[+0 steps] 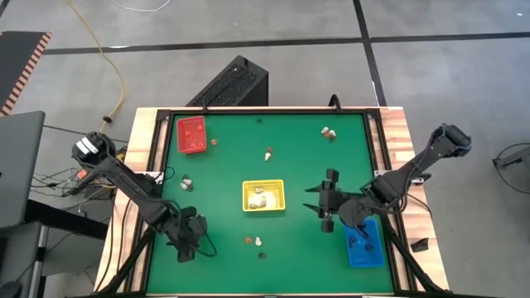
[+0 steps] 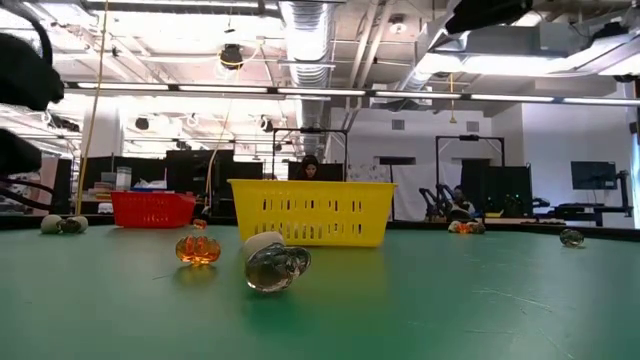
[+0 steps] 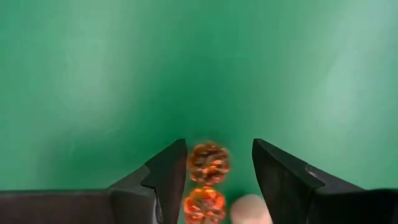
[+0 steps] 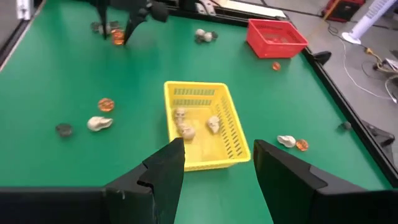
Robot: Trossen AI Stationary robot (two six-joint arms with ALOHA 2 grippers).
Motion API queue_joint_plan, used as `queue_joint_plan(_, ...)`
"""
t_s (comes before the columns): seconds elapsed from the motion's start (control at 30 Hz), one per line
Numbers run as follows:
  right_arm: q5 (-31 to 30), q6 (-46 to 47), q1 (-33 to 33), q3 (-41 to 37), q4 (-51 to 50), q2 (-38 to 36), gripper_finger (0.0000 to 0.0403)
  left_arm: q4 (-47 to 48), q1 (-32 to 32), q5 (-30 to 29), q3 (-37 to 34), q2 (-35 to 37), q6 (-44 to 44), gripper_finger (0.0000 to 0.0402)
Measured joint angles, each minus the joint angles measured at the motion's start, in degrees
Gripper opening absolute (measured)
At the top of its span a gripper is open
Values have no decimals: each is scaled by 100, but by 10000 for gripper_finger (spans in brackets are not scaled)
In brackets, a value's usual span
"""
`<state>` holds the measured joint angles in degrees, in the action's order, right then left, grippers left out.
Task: Sort Halloween decoration
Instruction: Put the orange pumpkin toy into the red bin
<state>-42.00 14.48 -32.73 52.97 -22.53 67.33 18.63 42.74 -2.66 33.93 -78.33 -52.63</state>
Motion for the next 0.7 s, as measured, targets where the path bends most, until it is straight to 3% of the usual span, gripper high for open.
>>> queue_joint_plan(0.33,5,6,332,0,53,2,220,262,64,52,16,-273,607,167)
queue_joint_plan(0.7,13,52,55,0,53,4,221,623,254,-215,9,-290,759,89)
